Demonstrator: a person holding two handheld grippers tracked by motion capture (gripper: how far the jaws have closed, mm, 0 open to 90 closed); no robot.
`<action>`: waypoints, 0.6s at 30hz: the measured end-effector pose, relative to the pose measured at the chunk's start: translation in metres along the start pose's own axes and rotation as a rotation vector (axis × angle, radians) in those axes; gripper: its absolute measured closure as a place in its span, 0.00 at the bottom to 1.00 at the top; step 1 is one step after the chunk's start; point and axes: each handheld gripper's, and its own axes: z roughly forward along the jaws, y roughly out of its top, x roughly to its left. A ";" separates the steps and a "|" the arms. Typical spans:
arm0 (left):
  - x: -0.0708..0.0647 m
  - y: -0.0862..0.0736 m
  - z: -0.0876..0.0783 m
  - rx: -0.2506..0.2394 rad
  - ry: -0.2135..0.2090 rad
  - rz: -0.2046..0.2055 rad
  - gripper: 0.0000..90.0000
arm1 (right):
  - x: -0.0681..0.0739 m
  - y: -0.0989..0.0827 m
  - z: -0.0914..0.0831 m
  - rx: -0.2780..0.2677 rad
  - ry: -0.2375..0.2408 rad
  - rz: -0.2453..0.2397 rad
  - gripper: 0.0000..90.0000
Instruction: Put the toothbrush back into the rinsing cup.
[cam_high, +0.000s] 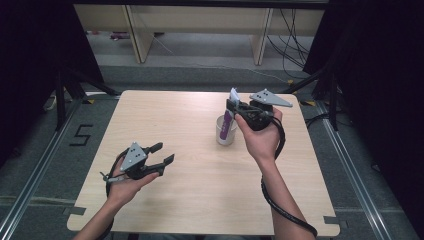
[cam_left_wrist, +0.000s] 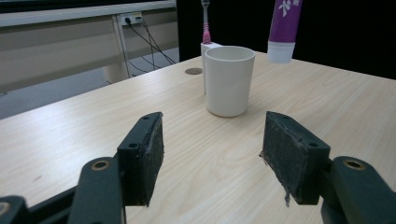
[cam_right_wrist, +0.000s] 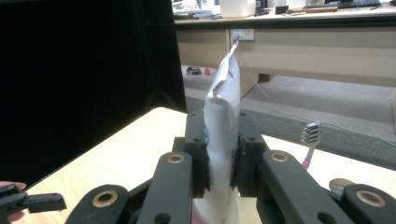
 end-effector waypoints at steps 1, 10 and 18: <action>0.001 -0.003 -0.002 0.001 0.004 0.000 0.42 | -0.001 0.001 0.000 0.000 0.003 -0.003 0.88; 0.003 -0.025 -0.010 -0.028 0.033 -0.027 0.42 | -0.005 0.013 0.001 -0.011 -0.025 -0.021 0.88; 0.001 -0.027 -0.008 -0.022 0.042 -0.003 0.42 | -0.010 0.022 0.003 -0.023 -0.032 -0.029 0.88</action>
